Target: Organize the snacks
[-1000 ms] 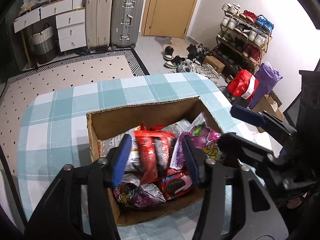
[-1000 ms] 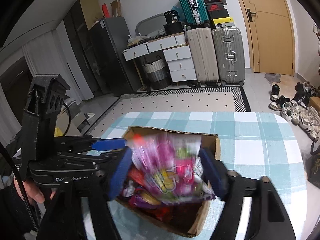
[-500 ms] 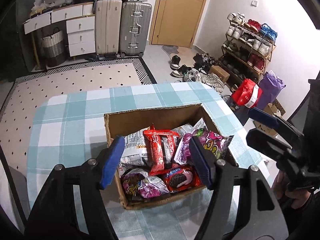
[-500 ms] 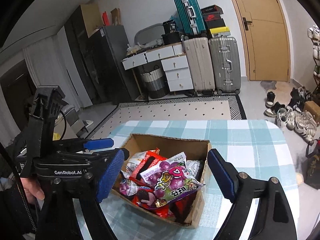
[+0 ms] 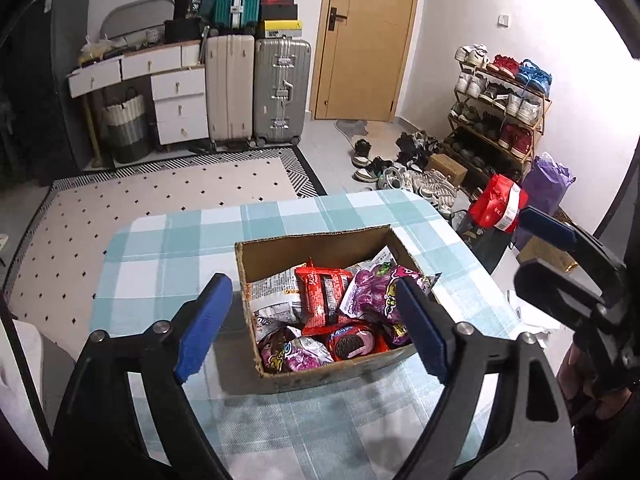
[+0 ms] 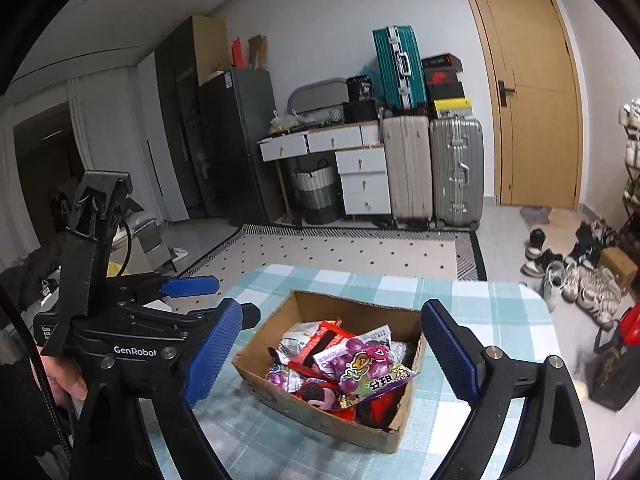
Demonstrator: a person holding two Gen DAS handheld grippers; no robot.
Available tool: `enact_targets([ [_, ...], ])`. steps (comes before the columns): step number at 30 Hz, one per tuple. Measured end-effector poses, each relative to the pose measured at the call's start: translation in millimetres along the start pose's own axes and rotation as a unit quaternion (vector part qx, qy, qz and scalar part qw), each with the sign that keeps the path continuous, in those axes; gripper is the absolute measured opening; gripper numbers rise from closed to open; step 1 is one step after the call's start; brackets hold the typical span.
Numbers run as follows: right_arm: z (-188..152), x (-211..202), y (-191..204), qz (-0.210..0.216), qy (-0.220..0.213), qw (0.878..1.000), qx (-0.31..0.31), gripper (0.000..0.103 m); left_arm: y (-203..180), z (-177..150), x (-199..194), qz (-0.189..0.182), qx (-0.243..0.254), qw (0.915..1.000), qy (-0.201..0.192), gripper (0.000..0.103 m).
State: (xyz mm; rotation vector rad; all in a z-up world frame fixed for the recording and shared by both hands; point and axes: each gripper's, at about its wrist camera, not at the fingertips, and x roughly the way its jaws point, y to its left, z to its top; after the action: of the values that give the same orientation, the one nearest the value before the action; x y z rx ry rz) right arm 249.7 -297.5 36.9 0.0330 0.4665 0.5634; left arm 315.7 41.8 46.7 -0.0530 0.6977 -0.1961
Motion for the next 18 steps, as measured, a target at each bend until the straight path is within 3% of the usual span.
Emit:
enact_targets([
  [5, 1, -22, 12, -0.006, -0.016, 1.000, -0.009, 0.099, -7, -8, -29, 0.012, 0.003, 0.9998, -0.017, 0.089],
  [9, -3, -39, 18, -0.005, -0.023, 1.000, -0.010, 0.099, -8, -18, -50, 0.021, -0.005, 0.9992, -0.032, 0.101],
  [18, -23, -72, 28, -0.014, -0.050, 0.999, -0.018, 0.102, -10, -43, -87, 0.043, -0.020, 0.9971, -0.059, 0.102],
])
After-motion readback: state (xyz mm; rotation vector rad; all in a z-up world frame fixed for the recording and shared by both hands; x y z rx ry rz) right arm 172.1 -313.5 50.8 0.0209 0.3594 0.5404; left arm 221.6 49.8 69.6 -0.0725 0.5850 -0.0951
